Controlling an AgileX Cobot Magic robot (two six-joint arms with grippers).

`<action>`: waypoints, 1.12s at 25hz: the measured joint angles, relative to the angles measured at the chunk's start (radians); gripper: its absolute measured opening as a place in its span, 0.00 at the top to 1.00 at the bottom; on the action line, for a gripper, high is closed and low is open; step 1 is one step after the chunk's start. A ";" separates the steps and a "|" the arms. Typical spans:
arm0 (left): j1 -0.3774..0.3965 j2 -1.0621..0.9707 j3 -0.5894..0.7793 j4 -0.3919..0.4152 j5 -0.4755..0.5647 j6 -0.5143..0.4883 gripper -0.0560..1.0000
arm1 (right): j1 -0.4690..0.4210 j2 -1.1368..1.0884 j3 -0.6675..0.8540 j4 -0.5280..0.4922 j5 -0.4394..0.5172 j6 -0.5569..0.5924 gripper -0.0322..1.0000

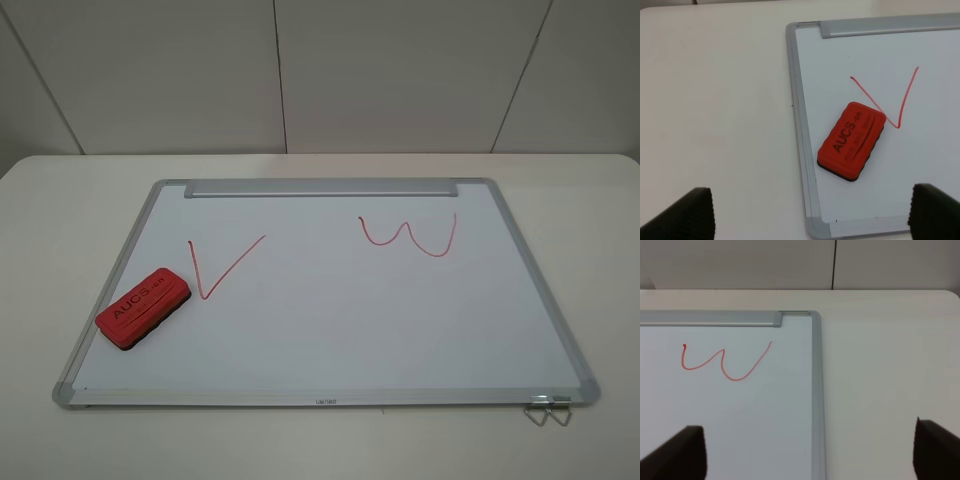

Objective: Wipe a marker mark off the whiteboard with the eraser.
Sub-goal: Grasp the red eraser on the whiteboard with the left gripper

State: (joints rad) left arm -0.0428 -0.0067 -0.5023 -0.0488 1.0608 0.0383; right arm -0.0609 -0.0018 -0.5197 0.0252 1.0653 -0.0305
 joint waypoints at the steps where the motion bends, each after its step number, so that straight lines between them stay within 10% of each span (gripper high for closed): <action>1: 0.000 0.000 0.000 0.000 0.000 0.000 0.21 | 0.000 0.000 0.000 0.000 0.000 0.000 0.28; 28: 0.000 0.000 0.000 0.000 0.000 0.000 0.21 | 0.000 0.000 0.000 0.000 0.000 0.000 0.28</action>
State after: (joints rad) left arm -0.0428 -0.0067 -0.5023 -0.0488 1.0608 0.0383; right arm -0.0609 -0.0018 -0.5197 0.0252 1.0653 -0.0305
